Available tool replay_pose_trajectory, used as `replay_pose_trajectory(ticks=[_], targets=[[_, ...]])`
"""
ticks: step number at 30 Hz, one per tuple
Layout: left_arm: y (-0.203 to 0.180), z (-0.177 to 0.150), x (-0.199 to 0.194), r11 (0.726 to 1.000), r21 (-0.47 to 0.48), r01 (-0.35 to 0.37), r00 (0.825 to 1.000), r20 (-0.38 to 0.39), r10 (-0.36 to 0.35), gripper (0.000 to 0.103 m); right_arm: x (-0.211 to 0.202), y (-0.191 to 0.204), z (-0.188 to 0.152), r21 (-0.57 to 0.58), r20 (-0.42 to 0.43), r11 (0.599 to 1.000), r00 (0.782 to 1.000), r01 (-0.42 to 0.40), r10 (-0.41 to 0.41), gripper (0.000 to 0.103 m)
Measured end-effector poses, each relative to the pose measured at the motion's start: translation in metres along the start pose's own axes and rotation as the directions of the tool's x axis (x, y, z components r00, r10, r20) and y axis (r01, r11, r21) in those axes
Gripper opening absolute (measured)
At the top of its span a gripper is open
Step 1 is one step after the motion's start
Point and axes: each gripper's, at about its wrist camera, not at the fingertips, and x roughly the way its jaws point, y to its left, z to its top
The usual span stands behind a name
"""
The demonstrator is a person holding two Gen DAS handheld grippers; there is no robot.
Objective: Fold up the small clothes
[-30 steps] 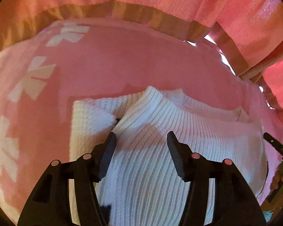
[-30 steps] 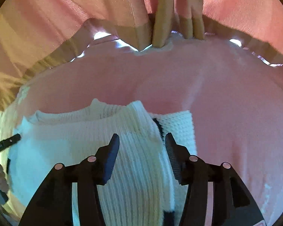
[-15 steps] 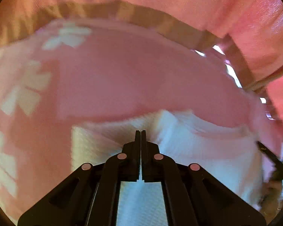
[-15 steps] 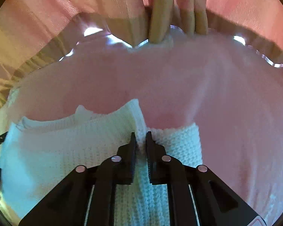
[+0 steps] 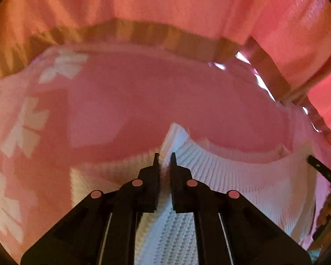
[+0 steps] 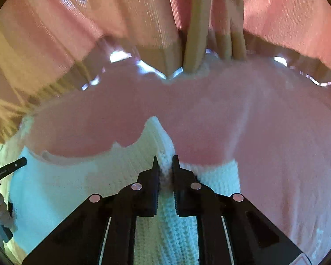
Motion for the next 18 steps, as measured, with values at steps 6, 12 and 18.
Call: replay_pose_trajectory(ticks=[6, 12, 18], targets=[[0.009, -0.008, 0.003, 1.0, -0.002, -0.025, 0.998, -0.049, 0.025, 0.012, 0.006, 0.008, -0.005, -0.02, -0.044, 0.997, 0.996, 0.08, -0.081, 0.02], [0.002, -0.025, -0.081, 0.996, 0.034, -0.086, 0.992, 0.091, 0.082, 0.077, -0.075, 0.082, -0.024, -0.115, 0.064, 0.992, 0.996, -0.051, 0.059, 0.022], [0.035, -0.072, -0.092, 0.995, -0.08, -0.06, 0.998, -0.01, 0.059, 0.088, -0.049, 0.148, -0.068, -0.244, -0.145, 0.947, 0.973, -0.209, 0.177, 0.002]])
